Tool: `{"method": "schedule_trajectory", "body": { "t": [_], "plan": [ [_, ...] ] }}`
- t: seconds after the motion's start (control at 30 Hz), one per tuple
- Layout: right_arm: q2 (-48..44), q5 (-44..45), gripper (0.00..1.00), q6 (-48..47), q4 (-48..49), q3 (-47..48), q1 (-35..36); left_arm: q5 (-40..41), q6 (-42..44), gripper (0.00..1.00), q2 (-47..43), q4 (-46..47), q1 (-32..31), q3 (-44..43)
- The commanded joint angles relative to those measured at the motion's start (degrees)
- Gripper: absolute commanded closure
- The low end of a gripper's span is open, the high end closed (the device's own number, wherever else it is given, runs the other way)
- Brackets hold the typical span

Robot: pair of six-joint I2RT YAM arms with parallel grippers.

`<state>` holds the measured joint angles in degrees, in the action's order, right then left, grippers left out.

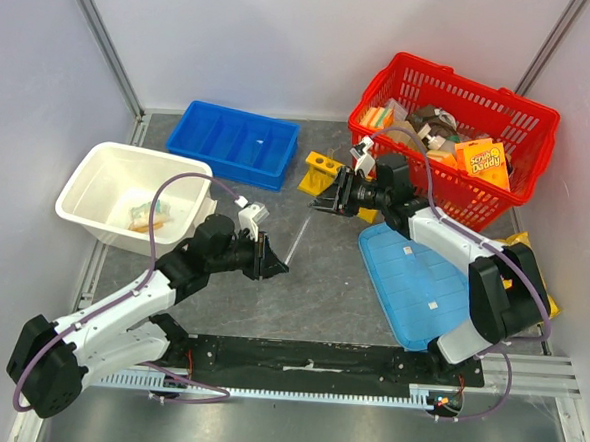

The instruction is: Organize the chemistry lab equipment

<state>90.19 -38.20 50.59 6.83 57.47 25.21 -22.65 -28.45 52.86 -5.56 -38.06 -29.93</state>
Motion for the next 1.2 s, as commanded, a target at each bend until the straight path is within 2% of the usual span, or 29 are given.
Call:
{"method": "schedule_trajectory", "body": {
  "t": [0.0,0.07,0.2,0.47,0.6,0.77,0.9,1.03,1.17],
  "plan": [
    [0.7,-1.2,0.54,1.3,1.8,2.6,-0.4,0.2,2.3,0.87,-0.4,3.0,-0.2,0.1],
    [1.1,-1.2,0.51,1.5,1.7,2.6,-0.4,0.2,2.5,0.87,-0.6,3.1,-0.2,0.1],
    [1.3,-0.8,0.52,1.7,1.7,2.7,-0.4,0.0,2.6,0.87,-0.4,3.2,-0.2,0.1],
    [0.2,0.0,0.69,1.0,1.7,2.6,-0.5,0.8,2.7,0.87,-0.1,3.1,-0.2,0.1],
    [-1.3,0.5,0.73,-0.4,2.4,2.3,-0.8,3.1,2.6,0.78,0.7,1.4,-0.2,-0.7],
    [-4.2,2.6,0.72,-1.0,3.2,1.9,-1.9,5.2,2.1,0.57,1.0,1.3,-0.2,-1.7],
    [-5.3,3.1,0.72,-1.1,3.2,2.6,-3.3,6.7,2.1,0.47,0.8,0.6,-0.2,-2.6],
    [-6.5,5.8,0.73,-4.1,2.3,3.8,-4.0,9.3,2.5,0.41,-0.3,-1.0,-0.2,-3.6],
    [-8.4,12.2,0.72,-16.3,-4.3,9.6,-4.0,9.9,4.5,0.39,-2.1,-5.6,-0.2,-7.7]
  ]
}}
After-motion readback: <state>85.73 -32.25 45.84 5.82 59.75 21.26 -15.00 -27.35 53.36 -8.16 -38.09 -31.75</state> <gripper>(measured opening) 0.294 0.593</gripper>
